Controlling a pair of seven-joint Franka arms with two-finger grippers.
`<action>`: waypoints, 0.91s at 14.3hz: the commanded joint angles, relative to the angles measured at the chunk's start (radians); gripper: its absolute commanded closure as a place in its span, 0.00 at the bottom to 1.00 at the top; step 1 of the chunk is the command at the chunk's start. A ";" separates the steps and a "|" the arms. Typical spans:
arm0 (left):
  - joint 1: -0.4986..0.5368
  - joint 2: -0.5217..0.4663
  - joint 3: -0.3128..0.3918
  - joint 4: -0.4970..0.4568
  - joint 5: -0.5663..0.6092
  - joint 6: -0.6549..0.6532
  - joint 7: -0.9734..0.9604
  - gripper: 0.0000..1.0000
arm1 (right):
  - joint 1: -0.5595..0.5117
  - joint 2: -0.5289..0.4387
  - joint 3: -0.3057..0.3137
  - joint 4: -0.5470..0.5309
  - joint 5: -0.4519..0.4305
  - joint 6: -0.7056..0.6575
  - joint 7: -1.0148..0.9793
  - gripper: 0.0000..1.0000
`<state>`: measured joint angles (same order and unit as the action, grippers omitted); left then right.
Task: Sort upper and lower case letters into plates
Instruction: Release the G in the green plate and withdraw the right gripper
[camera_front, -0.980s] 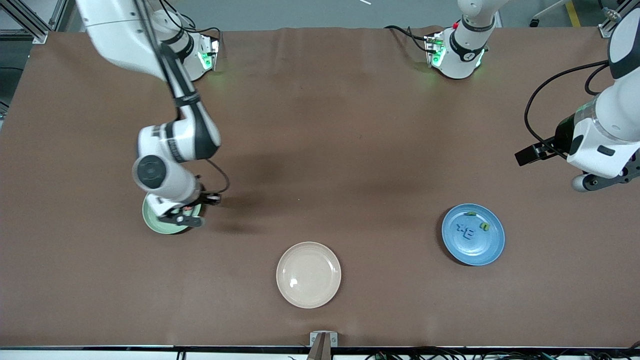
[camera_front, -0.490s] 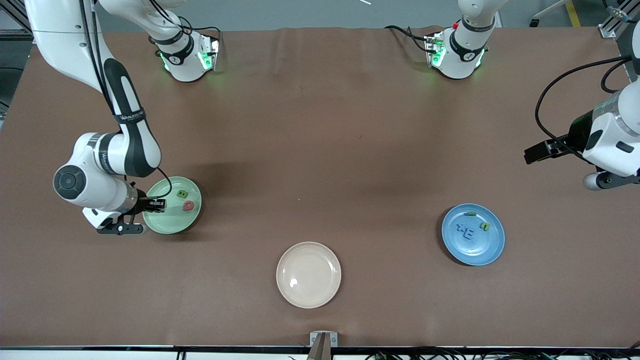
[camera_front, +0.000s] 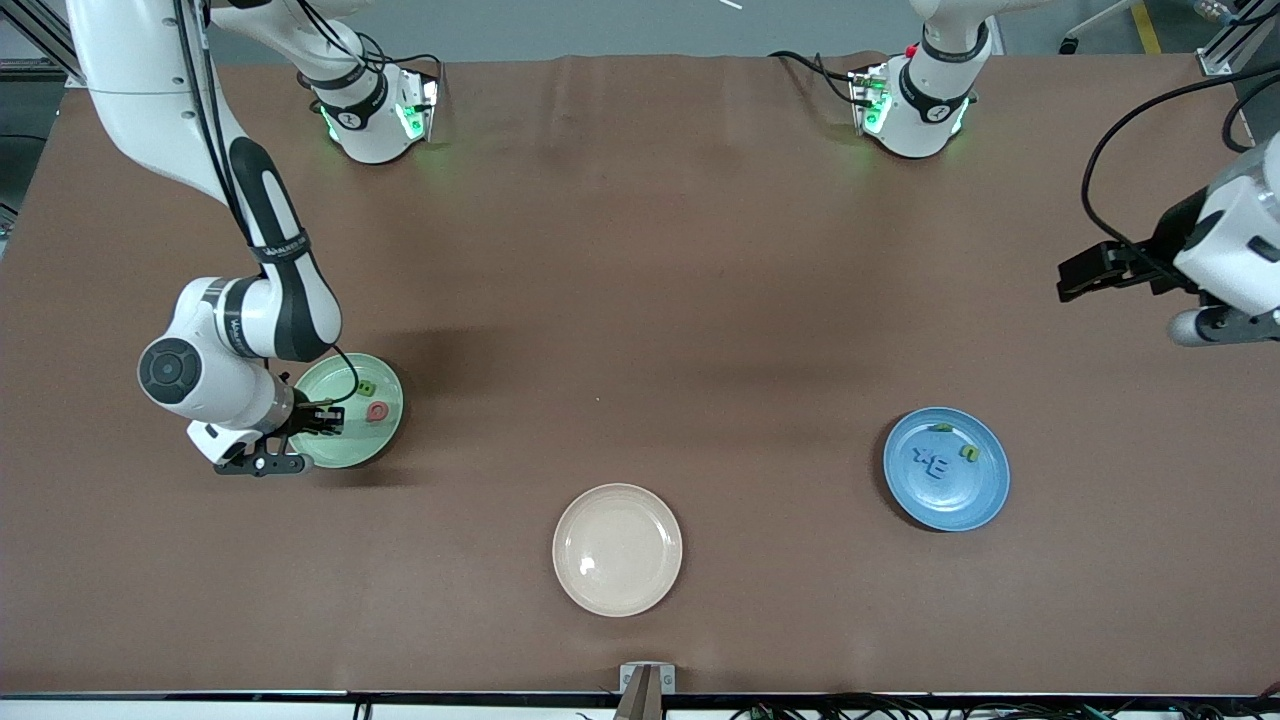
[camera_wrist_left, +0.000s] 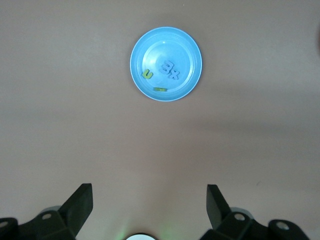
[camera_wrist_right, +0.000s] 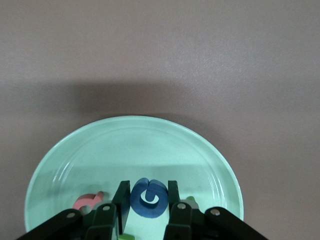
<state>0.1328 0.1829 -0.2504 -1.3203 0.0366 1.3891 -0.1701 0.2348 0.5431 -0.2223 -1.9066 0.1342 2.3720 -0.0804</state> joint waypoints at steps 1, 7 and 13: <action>-0.062 -0.045 0.104 -0.056 -0.037 0.004 0.043 0.00 | 0.001 0.011 0.008 -0.003 0.019 0.012 -0.004 0.98; -0.122 -0.146 0.204 -0.132 -0.055 0.019 0.043 0.00 | 0.011 0.021 0.011 0.001 0.019 0.007 -0.004 0.01; -0.165 -0.258 0.204 -0.275 -0.041 0.066 0.026 0.00 | 0.015 -0.009 0.006 0.147 0.015 -0.237 0.007 0.00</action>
<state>-0.0143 0.0038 -0.0611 -1.4869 -0.0005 1.4007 -0.1434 0.2452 0.5584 -0.2095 -1.8282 0.1365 2.2611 -0.0793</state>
